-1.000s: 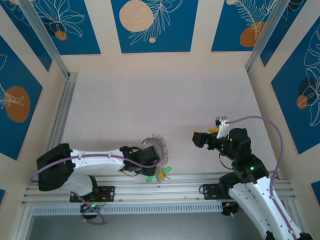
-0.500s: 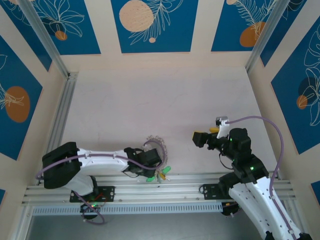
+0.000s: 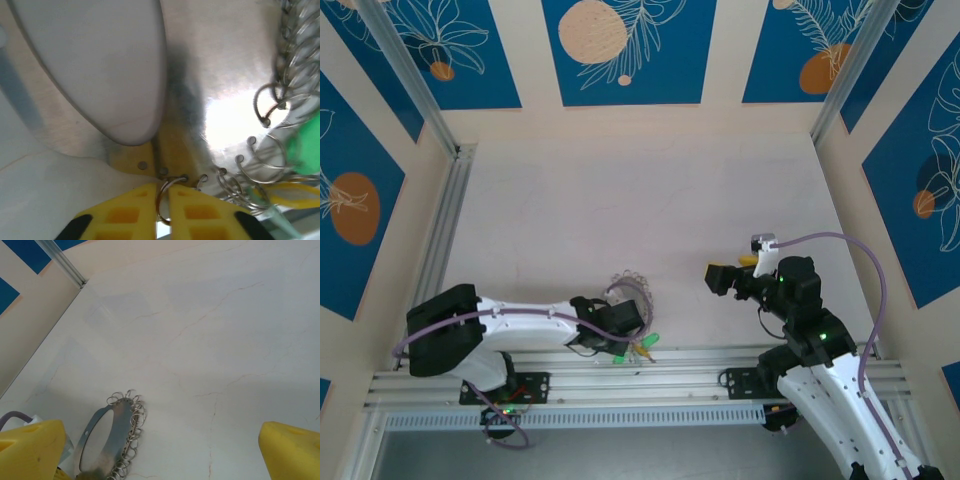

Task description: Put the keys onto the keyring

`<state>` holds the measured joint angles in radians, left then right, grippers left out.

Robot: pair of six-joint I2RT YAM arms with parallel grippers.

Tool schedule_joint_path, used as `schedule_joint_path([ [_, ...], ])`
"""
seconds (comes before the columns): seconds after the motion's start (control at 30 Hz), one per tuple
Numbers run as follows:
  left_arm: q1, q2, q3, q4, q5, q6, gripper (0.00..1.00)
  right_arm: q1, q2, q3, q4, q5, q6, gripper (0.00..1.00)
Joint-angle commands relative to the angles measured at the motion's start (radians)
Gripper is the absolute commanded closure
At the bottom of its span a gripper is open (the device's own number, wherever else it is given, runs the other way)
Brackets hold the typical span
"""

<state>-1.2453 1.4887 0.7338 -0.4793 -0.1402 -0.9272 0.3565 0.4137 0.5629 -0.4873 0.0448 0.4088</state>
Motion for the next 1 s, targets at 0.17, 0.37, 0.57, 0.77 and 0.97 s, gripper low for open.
schedule_joint_path([
  [0.17, -0.023, 0.008, 0.045, 0.025, 0.036, 0.001, 1.0, -0.009, -0.008, 0.002, 0.007, -0.017, -0.006, 0.01],
  [0.37, -0.022, -0.026, 0.154, -0.032, 0.033, 0.032, 1.0, -0.014, -0.007, -0.013, 0.017, -0.017, 0.005, 0.01],
  [0.57, -0.019, -0.081, 0.244, -0.146, -0.035, 0.069, 1.0, -0.021, -0.01, -0.015, 0.02, -0.013, -0.003, 0.01],
  [0.77, 0.082, -0.067, 0.27, -0.185, -0.047, 0.195, 1.0, -0.03, -0.01, -0.018, 0.026, -0.022, -0.003, 0.01],
  [0.97, 0.26, -0.071, 0.208, -0.135, 0.022, 0.318, 1.0, -0.032, -0.013, -0.014, 0.022, -0.029, -0.005, 0.01],
])
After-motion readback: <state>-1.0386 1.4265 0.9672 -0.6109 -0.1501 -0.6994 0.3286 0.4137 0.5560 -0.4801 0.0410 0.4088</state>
